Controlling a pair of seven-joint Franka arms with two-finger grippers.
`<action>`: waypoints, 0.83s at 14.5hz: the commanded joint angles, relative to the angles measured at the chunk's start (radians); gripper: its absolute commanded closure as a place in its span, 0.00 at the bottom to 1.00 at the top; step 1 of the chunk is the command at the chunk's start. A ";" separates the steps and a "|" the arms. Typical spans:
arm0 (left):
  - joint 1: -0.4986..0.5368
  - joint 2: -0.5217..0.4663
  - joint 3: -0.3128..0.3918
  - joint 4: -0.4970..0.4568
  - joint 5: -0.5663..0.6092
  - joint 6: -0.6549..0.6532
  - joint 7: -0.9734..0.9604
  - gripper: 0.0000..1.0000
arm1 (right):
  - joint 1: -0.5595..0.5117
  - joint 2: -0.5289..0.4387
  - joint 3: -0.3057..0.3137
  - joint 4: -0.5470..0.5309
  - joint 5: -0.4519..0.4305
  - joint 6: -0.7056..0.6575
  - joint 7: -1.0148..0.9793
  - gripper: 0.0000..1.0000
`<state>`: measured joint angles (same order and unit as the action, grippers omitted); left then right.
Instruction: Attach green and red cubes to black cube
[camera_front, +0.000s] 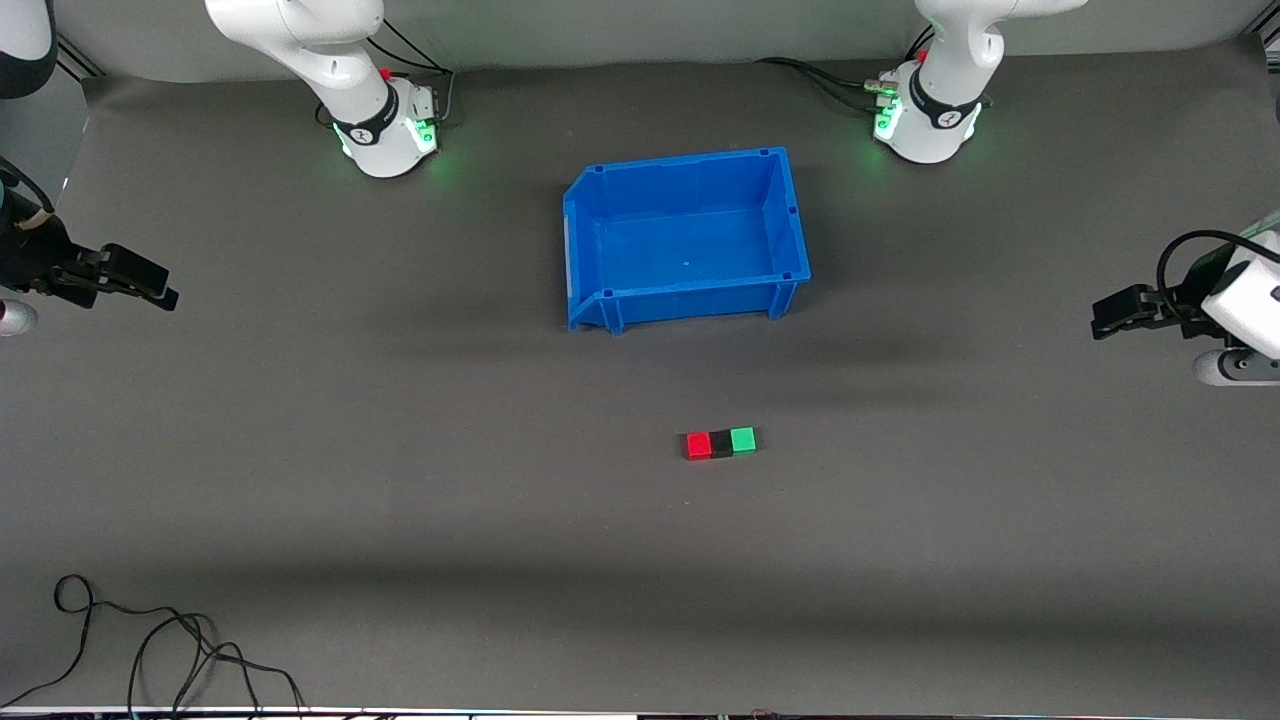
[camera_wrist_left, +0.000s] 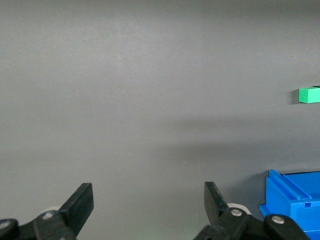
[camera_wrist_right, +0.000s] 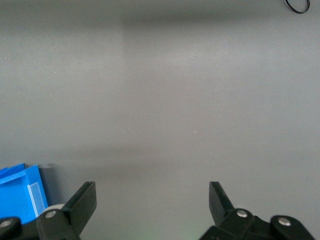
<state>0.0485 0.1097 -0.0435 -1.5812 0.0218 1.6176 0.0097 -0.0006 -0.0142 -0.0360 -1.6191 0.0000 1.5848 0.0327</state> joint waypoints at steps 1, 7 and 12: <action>0.010 -0.022 -0.004 -0.016 -0.002 -0.012 0.023 0.02 | 0.004 0.003 -0.007 0.005 -0.003 -0.012 -0.025 0.00; 0.008 -0.018 -0.006 -0.016 -0.003 -0.012 0.023 0.01 | 0.005 0.007 -0.001 0.005 -0.002 -0.017 -0.017 0.00; 0.010 -0.016 -0.006 -0.016 -0.003 -0.013 0.023 0.01 | 0.005 0.005 0.001 0.007 -0.002 -0.017 -0.014 0.00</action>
